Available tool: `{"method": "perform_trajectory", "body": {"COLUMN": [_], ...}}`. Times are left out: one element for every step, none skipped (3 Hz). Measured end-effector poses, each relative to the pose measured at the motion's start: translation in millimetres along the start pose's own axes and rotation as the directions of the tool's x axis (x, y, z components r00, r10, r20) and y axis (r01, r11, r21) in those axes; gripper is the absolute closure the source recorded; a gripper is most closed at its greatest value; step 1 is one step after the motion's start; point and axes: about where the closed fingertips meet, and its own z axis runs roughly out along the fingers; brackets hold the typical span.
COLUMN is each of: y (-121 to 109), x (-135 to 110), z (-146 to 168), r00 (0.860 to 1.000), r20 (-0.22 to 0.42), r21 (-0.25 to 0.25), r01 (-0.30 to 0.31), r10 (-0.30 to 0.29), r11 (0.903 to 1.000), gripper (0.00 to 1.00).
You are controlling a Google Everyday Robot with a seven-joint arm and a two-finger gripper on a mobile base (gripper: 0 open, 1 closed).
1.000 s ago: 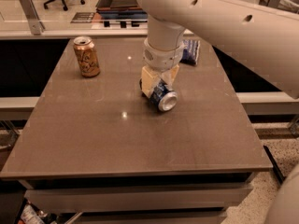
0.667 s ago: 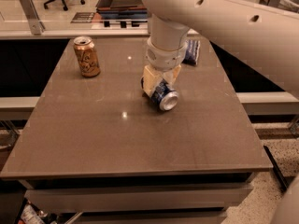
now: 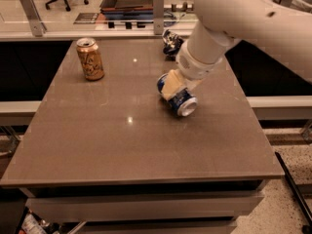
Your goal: Place pepsi can upright
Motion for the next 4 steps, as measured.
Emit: {"method": "perform_trajectory", "body": {"y": [-16, -33, -45, -48], "x": [3, -5, -7, -9], "z": [-12, -26, -45, -64], "r00": [0.99, 0.961, 0.92, 0.877], "r20": [0.134, 0.269, 0.385, 0.477], "r21": [-0.024, -0.044, -0.042, -0.024], "r01": [-0.032, -0.048, -0.063, -0.057], "r10": [0.035, 0.058, 0.074, 0.062], "r11": [0.9992, 0.9979, 0.9971, 0.9981], "gripper": [1.0, 1.0, 1.0, 1.0]}}
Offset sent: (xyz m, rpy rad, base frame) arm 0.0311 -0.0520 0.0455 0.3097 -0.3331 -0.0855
